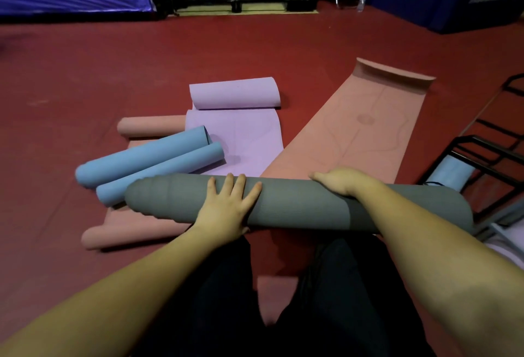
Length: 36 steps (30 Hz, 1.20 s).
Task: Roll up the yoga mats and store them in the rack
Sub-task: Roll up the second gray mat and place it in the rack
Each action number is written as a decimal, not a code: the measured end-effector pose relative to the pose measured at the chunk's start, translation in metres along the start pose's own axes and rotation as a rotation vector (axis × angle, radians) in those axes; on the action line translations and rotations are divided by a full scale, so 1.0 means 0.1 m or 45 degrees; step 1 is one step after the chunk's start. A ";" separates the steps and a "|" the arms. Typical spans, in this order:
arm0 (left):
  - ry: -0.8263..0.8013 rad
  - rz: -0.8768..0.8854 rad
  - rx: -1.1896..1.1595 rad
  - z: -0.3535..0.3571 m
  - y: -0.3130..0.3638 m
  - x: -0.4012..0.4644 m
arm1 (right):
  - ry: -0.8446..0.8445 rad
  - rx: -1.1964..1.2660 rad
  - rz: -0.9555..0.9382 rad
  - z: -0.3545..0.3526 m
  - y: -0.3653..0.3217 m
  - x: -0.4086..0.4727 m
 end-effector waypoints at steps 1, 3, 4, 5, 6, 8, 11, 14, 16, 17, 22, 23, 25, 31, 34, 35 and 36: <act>0.011 0.008 0.008 -0.01 -0.01 0.01 | 0.005 0.009 0.003 -0.01 0.00 -0.01; 0.055 0.021 0.020 -0.04 -0.03 0.02 | -0.002 0.020 0.001 -0.02 -0.01 -0.03; 0.081 0.027 0.026 -0.06 -0.03 0.01 | -0.005 0.029 -0.001 -0.03 -0.02 -0.04; 0.114 0.034 0.030 -0.09 -0.04 -0.02 | -0.008 0.039 -0.004 -0.03 -0.02 -0.06; 0.148 0.043 0.031 -0.12 -0.04 -0.04 | -0.016 0.051 -0.010 -0.04 -0.03 -0.08; 0.220 0.064 0.018 -0.20 -0.07 -0.12 | -0.055 0.057 -0.025 -0.07 -0.05 -0.15; 0.261 0.068 0.000 -0.34 -0.13 -0.26 | -0.125 0.046 -0.018 -0.09 -0.05 -0.25; 0.235 0.094 -0.034 -0.42 -0.17 -0.39 | -0.208 0.037 -0.022 -0.06 -0.04 -0.34; 0.212 0.117 -0.063 -0.41 -0.17 -0.43 | -0.261 0.039 -0.025 -0.03 -0.02 -0.40; 0.191 0.130 -0.078 -0.40 -0.16 -0.43 | -0.274 0.025 -0.026 -0.01 -0.02 -0.44; -0.019 0.183 -0.154 -0.38 -0.20 -0.28 | -0.099 0.005 -0.151 -0.06 -0.01 -0.46; -0.073 0.196 -0.197 -0.38 -0.23 -0.22 | -0.051 -0.011 -0.187 -0.07 -0.01 -0.46; -0.200 0.227 -0.304 -0.36 -0.30 -0.08 | 0.042 -0.046 -0.255 -0.06 0.01 -0.50; -0.580 0.298 -0.740 -0.29 -0.42 0.33 | 0.315 -0.075 -0.302 0.12 0.03 -0.62; -0.716 0.310 -0.823 -0.27 -0.45 0.47 | 0.451 -0.185 -0.310 0.21 0.02 -0.60; -0.744 0.311 -0.848 -0.26 -0.45 0.49 | 0.477 -0.183 -0.306 0.21 0.02 -0.58; -0.757 0.310 -0.883 -0.25 -0.45 0.52 | 0.483 -0.171 -0.296 0.20 0.03 -0.55</act>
Point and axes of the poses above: each hand's wrist, its own x-axis towards the middle knuckle, its own z-axis out of the palm, y = z × x, the point moved 4 cm from there along x, towards the middle knuckle, and after that the axes turned 13 degrees about x, right-handed, at the moved point
